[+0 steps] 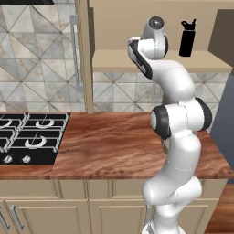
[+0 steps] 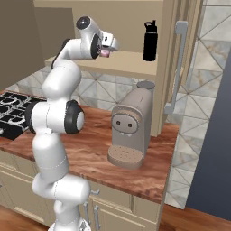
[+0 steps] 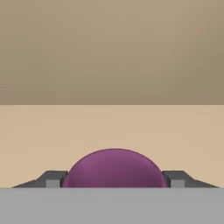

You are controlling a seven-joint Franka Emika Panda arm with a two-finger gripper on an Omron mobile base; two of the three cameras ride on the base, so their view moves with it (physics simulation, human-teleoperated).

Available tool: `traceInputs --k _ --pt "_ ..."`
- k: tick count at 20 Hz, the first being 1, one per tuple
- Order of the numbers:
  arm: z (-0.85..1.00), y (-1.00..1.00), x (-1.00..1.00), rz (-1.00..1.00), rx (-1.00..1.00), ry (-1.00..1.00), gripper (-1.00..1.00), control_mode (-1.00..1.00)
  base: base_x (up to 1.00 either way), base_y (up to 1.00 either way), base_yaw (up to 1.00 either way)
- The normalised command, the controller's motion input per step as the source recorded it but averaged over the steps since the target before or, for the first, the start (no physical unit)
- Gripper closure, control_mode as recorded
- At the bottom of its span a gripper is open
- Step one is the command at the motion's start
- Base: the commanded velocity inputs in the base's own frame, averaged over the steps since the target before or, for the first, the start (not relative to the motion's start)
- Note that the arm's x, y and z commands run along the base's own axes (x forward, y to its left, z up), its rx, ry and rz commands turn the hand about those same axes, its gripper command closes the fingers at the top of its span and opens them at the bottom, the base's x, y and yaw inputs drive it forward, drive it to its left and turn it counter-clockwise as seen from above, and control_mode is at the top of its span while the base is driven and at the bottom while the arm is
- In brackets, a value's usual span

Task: Pick the avocado and bread from the counter and place them on the plate. Then pick the jam from the cabinet and place it next to the plate. Lastly close the cabinet door.

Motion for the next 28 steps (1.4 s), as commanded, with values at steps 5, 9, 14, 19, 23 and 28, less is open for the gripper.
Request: traceInputs --k 5,9,14,19,23,28 --pt "-0.22 0.00 -0.08 0.00 0.01 -0.02 1.00 -1.00 0.00 0.00 0.00" --pt "0.39 0.00 -0.51 0.00 0.00 -0.16 1.00 -1.00 0.00 0.00 0.00" --pt "0.50 0.00 -0.73 0.00 0.00 -0.25 1.00 -1.00 0.00 0.00 0.00" --pt "0.27 0.00 -0.99 0.00 0.00 -0.14 1.00 -1.00 0.00 0.00 0.00" --pt "0.13 0.00 -1.00 0.00 0.00 -0.07 1.00 -1.00 0.00 0.00 0.00" --pt "0.16 0.00 -1.00 0.00 0.00 0.00 1.00 -1.00 0.00 0.00 0.00"
